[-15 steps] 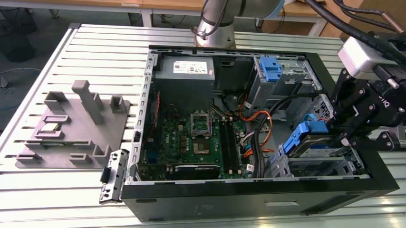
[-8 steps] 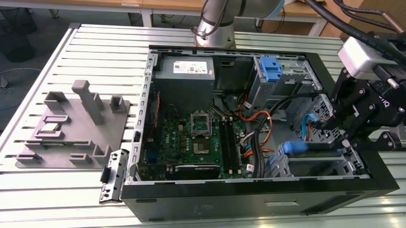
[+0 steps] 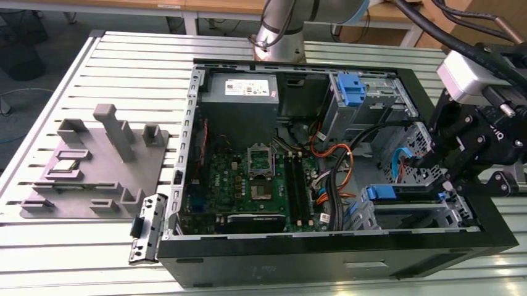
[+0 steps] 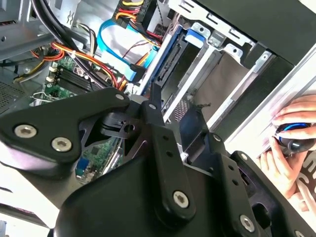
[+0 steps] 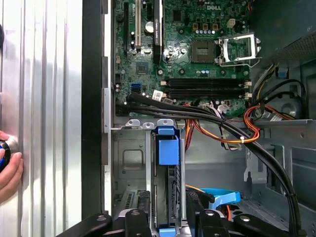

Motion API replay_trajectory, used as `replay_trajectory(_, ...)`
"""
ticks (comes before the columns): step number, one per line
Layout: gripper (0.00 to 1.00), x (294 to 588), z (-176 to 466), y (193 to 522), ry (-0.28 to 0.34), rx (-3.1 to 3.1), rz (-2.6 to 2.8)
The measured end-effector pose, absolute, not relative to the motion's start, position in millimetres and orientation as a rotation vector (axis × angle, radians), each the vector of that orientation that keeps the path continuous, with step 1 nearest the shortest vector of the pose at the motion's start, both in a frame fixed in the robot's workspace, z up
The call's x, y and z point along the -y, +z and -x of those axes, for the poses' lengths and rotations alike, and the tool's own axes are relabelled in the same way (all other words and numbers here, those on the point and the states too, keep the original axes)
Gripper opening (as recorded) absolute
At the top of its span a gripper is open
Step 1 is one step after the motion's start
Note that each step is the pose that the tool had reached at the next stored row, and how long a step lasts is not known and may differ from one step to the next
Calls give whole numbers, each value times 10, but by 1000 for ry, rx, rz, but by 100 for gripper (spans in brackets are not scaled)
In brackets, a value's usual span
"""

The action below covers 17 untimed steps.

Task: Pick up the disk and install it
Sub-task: 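Insert the disk into the insertion slot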

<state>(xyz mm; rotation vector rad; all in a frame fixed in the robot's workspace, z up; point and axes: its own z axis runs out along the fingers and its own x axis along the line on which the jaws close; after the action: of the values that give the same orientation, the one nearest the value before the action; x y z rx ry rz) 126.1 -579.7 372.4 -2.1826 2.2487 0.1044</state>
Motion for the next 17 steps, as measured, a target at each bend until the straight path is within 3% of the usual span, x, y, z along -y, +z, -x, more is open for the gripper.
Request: replay_trajectory(17,42,5797,-1232,3613,101,-2225,2177)
